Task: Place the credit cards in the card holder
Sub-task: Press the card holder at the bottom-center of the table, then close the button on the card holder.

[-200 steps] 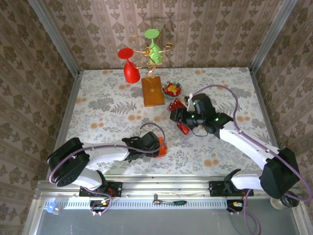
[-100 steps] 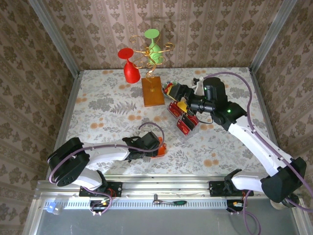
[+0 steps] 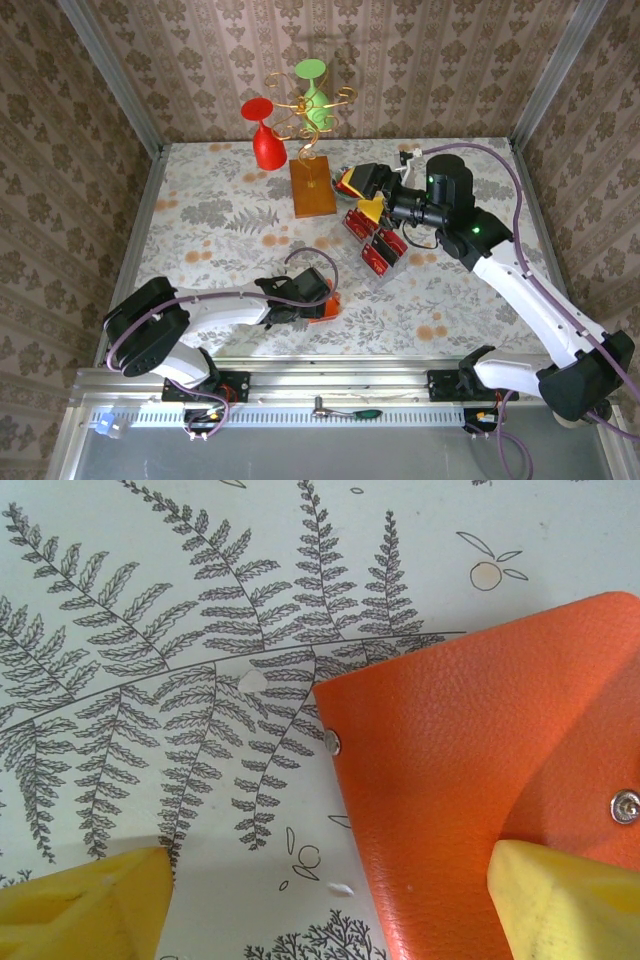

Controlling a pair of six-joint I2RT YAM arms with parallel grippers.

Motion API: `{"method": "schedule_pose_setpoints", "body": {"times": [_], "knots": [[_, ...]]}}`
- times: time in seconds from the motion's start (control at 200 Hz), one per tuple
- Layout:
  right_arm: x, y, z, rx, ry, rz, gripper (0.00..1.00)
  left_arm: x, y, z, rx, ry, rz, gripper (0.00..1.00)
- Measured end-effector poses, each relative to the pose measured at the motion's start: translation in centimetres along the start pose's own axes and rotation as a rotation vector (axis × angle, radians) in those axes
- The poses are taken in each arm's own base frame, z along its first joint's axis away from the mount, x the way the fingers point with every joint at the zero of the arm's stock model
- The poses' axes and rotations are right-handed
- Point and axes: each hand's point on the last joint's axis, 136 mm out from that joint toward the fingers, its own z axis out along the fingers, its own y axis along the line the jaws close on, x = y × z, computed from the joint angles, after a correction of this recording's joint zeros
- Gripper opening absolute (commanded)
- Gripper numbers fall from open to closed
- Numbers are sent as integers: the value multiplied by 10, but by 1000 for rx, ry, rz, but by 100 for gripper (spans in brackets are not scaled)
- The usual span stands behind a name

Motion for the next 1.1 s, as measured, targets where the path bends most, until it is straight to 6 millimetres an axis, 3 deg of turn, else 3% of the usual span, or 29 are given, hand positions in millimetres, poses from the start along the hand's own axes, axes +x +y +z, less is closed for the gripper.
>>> {"method": "schedule_pose_setpoints", "body": {"times": [0.17, 0.325, 0.39, 0.53, 0.64, 0.88, 1.1], "knots": [[1, 11, -1, -54, -9, -11, 91, 0, 0, 0, 1, 0, -1, 84], [18, 5, 8, -34, 34, -23, 90, 0, -1, 0, 6, 0, -3, 84], [22, -8, 10, -5, 31, -32, 88, 0, -1, 1, 8, -2, -4, 84], [31, -65, 13, 160, 30, -58, 80, -1, -3, 2, 12, -3, -4, 84], [37, -98, 10, 268, 48, -110, 72, -1, -3, 2, 14, -4, 0, 84], [50, -140, 8, 408, 128, -226, 54, -3, -5, 3, 18, -12, 17, 82], [70, -178, 20, 506, 252, -284, 42, -3, -6, 5, 29, -23, 14, 82]]}}
